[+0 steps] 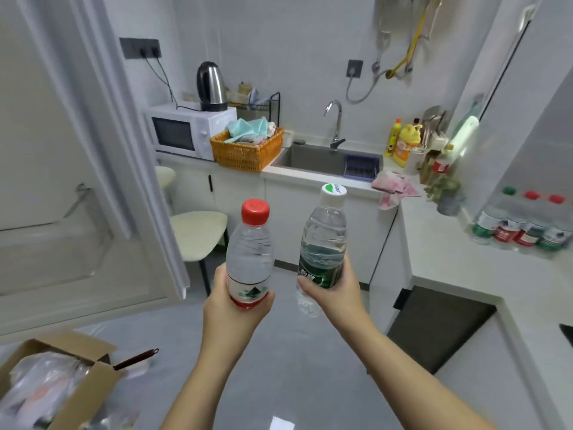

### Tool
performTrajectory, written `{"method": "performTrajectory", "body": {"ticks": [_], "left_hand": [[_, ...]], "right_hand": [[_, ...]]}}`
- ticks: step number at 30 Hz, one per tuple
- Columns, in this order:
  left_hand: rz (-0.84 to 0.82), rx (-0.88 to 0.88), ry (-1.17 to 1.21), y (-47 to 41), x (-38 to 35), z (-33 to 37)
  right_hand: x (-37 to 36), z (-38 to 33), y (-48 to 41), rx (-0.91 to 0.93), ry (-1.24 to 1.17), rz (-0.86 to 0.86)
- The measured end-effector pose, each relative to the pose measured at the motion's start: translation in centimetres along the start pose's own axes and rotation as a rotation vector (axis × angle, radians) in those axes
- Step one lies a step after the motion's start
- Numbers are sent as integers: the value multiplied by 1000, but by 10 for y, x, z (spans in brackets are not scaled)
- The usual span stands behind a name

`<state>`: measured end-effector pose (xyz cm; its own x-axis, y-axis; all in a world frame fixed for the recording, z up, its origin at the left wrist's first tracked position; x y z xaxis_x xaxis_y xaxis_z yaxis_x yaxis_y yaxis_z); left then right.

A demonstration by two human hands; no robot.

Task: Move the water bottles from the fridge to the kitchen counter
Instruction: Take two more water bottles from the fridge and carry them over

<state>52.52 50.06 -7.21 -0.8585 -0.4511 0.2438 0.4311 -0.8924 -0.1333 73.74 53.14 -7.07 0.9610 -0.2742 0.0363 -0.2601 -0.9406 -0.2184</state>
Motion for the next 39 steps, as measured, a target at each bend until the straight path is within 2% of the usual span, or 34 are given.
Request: {"method": "performTrajectory", "body": {"ticks": [7,15,23,30,39], "left_hand": [[-26,24,53,35,-103,34],[-114,14,59,45,-204,58],[-288,-19,53,23,-329,67],[-450,-84,73,-23,-468,80],[-768,-95,32,-42,-649,74]], "right_hand": [[111,5,-37,7,55,18],[224,34,-67,-44,123,161],[314,70,-128,-66,198,307],[378,112,-218,-125,231,433],[472,166,-285,-198,296,617]]}}
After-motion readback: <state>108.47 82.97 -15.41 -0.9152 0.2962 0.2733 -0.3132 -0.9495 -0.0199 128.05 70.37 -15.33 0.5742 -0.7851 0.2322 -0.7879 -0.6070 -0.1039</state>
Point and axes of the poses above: each hand's wrist, its own y-axis away from the middle knuckle, its own x-axis out of the back of the hand, z = x × y, the point moved 9 cm from there along -y, towards the middle knuckle, and after that the axes turned 9 degrees about z, right-handed, at the moved point
